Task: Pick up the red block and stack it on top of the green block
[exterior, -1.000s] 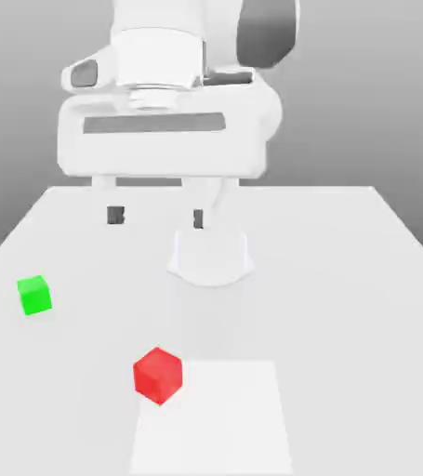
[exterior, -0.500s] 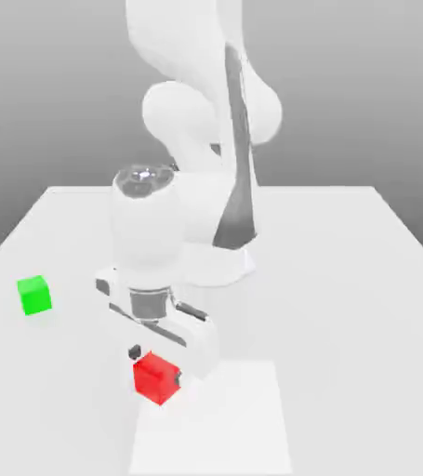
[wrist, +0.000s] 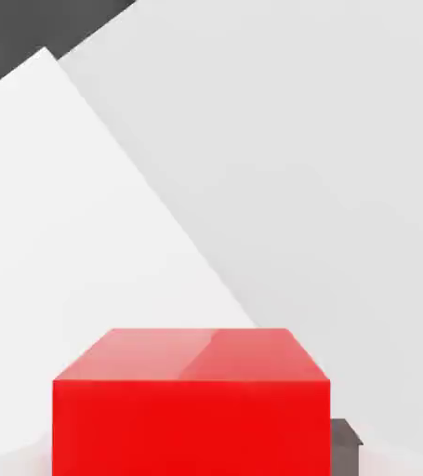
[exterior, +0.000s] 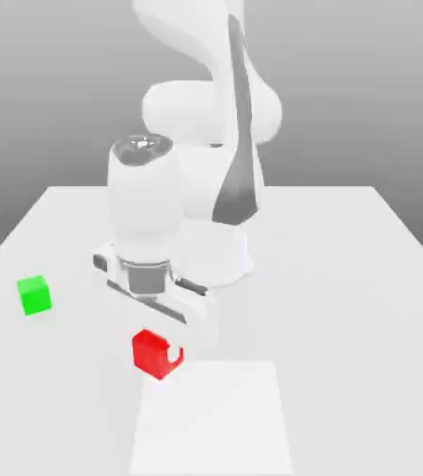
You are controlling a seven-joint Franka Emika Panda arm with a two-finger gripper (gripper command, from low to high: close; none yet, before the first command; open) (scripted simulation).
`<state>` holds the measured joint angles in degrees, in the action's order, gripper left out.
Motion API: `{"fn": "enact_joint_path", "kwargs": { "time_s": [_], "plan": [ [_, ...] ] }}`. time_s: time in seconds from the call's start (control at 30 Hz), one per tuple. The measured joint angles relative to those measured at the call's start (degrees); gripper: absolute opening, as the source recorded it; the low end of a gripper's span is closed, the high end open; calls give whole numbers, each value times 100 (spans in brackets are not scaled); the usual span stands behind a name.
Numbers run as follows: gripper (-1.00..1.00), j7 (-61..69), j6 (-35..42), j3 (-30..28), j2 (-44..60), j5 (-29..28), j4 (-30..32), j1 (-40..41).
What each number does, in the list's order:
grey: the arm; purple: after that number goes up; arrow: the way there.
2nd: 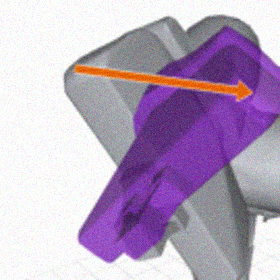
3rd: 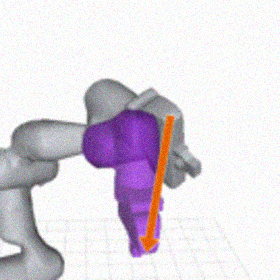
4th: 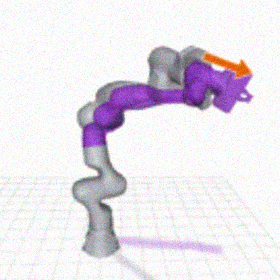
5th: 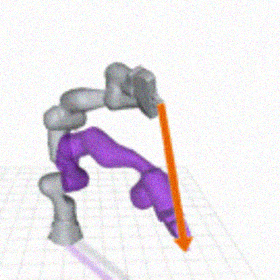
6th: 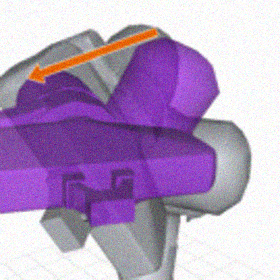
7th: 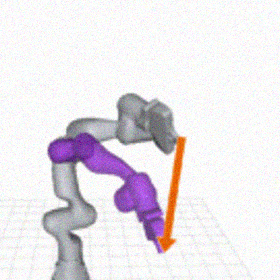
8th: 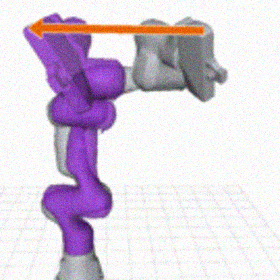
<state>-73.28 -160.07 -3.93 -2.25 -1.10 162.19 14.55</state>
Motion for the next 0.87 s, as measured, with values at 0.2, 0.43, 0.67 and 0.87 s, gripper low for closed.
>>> {"fn": "enact_joint_path", "kwargs": {
  "time_s": [0.2, 0.43, 0.67, 0.87],
  "plan": [
    [-100, -1099, 296, -687, -364, -312, 42, 1238],
    [-100, -2431, 608, -1590, -744, -700, 88, 2700],
    [-100, -2467, -14, -1983, -85, -138, 74, 3088],
    [100, -1913, -557, -1797, 533, 657, 55, 3076]
  ]
}}
